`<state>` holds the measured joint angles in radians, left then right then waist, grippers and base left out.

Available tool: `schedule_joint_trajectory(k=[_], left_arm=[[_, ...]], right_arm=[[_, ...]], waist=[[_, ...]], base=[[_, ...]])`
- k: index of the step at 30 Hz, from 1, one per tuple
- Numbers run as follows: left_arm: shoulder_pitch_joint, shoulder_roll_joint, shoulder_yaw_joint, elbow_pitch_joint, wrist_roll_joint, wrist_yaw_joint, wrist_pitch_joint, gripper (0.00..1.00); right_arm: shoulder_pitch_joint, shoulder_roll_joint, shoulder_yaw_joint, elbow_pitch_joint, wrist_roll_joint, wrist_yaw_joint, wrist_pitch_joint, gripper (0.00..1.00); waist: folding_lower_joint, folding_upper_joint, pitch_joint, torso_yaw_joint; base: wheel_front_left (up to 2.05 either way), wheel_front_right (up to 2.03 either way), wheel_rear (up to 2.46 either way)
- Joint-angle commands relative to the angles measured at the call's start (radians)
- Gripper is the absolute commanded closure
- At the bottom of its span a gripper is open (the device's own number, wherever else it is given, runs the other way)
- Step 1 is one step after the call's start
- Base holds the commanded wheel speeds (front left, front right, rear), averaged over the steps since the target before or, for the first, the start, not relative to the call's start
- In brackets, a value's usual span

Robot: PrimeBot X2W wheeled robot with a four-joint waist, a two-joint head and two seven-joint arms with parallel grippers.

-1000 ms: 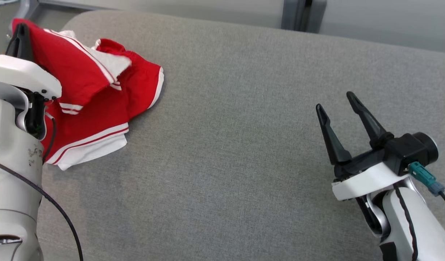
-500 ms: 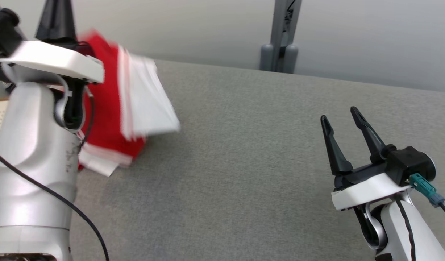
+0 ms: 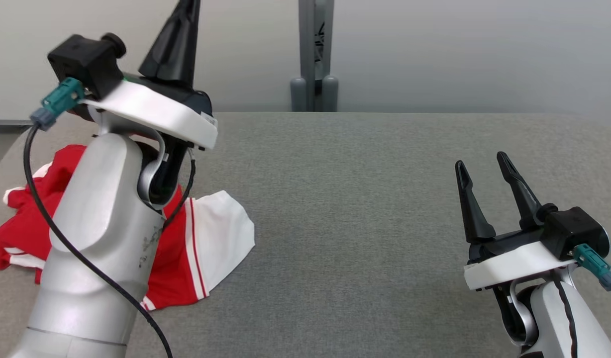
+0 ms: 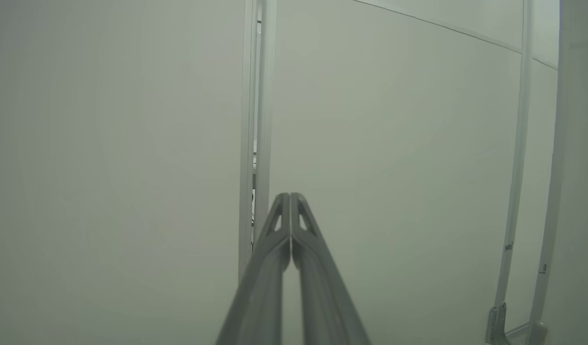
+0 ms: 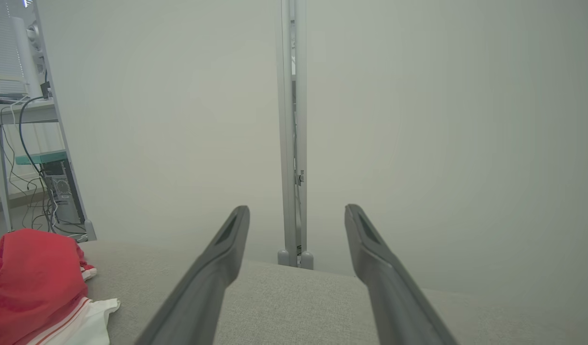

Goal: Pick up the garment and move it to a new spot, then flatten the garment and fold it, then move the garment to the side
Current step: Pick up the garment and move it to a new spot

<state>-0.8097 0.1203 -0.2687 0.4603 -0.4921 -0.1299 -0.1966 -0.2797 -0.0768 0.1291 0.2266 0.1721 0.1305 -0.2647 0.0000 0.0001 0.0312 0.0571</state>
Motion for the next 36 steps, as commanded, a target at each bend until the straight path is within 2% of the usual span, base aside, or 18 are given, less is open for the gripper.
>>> schedule_joint_trajectory(k=[1,9,15,19,24,28,32,36], left_arm=[[0.020,0.007,-0.006,0.001,0.002,-0.001,0.003,1.00],[0.129,-0.019,-0.117,0.080,-0.027,-0.001,0.055,1.00],[0.207,-0.032,-0.163,0.169,0.002,0.009,-0.003,1.00],[0.248,-0.051,-0.168,0.221,0.001,0.037,-0.042,1.00],[0.303,-0.060,-0.135,0.250,0.013,0.111,-0.067,1.00],[0.391,-0.065,-0.055,0.165,0.053,0.162,-0.067,1.00],[0.466,-0.067,0.004,0.082,0.089,0.174,-0.068,1.00],[0.588,-0.069,0.052,-0.021,0.091,0.159,-0.068,1.00]], right_arm=[[0.005,-0.005,-0.003,-0.006,-0.003,0.001,-0.002,0.00],[0.019,-0.005,-0.006,-0.006,-0.001,0.001,-0.002,0.00],[0.023,0.000,0.002,-0.003,0.000,0.001,-0.002,0.00],[0.023,-0.001,0.003,-0.001,-0.002,0.001,-0.002,0.00],[0.038,0.007,-0.006,0.014,0.001,0.000,-0.002,0.00],[0.053,0.018,-0.036,0.030,0.005,0.001,-0.002,0.00],[0.073,0.022,-0.051,0.038,0.010,0.001,-0.002,0.00],[0.102,0.024,-0.064,0.055,0.017,0.001,-0.002,0.00]], waist=[[0.0000,-0.0001,0.003,-0.022],[0.0000,-0.0001,0.000,-0.040],[0.0000,-0.0001,-0.004,-0.034],[0.0000,-0.0001,-0.008,-0.026],[0.0000,-0.0001,-0.018,-0.028],[0.0000,-0.0001,-0.022,-0.037],[0.0000,-0.0001,-0.028,-0.046],[0.0000,-0.0001,-0.035,-0.061]], base=[[0.00,0.00,0.00],[0.00,0.00,0.00],[0.00,0.00,0.00],[0.00,0.00,0.00],[0.00,0.00,0.00],[0.00,0.00,0.00],[0.00,0.00,0.00],[0.00,0.00,0.00]])
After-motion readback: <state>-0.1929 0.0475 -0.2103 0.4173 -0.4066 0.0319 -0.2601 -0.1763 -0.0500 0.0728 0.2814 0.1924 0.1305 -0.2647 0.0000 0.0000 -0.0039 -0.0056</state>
